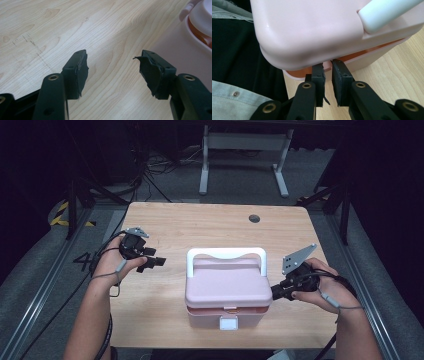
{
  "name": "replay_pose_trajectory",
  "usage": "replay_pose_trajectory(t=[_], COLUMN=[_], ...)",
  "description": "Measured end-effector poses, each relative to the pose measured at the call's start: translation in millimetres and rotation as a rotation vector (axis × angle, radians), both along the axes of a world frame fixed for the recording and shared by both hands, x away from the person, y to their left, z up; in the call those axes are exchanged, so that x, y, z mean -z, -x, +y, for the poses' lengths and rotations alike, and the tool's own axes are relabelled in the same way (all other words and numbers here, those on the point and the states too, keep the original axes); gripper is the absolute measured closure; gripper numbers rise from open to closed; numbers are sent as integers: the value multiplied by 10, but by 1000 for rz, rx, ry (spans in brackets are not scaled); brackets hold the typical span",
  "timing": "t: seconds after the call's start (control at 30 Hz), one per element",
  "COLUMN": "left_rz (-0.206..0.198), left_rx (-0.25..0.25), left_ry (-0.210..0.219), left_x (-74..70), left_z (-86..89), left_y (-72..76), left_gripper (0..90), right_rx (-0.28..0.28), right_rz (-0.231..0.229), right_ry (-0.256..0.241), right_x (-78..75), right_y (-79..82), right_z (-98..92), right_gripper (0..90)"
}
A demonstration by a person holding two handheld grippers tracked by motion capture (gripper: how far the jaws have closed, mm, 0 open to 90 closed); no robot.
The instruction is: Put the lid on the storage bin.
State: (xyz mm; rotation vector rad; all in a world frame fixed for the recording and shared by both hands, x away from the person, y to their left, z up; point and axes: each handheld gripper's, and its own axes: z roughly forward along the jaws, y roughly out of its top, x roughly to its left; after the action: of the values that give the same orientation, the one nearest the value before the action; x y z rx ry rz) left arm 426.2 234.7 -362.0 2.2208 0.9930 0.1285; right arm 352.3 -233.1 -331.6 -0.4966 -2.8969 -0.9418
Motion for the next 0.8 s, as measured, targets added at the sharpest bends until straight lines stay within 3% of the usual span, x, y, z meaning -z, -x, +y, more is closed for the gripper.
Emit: replay_pose_trajectory(t=[0.43,0.7,0.77,0.8], left_rz=[-2,3,8,9], left_rx=[4,2,1,-3], left_ry=[-2,-4,-6,-3], left_x=[4,11,10,11], left_z=[-5,-2,5,8], left_y=[-5,0,8,15], left_gripper=[399,396,396,395], right_rx=[-2,5,11,18], right_rz=[16,32,39,45], right_ry=[34,82,80,55], right_x=[46,71,69,44], right_y=[-8,-13,-14,-10], right_z=[19,0,-12,-38], right_gripper=[795,765,753,726])
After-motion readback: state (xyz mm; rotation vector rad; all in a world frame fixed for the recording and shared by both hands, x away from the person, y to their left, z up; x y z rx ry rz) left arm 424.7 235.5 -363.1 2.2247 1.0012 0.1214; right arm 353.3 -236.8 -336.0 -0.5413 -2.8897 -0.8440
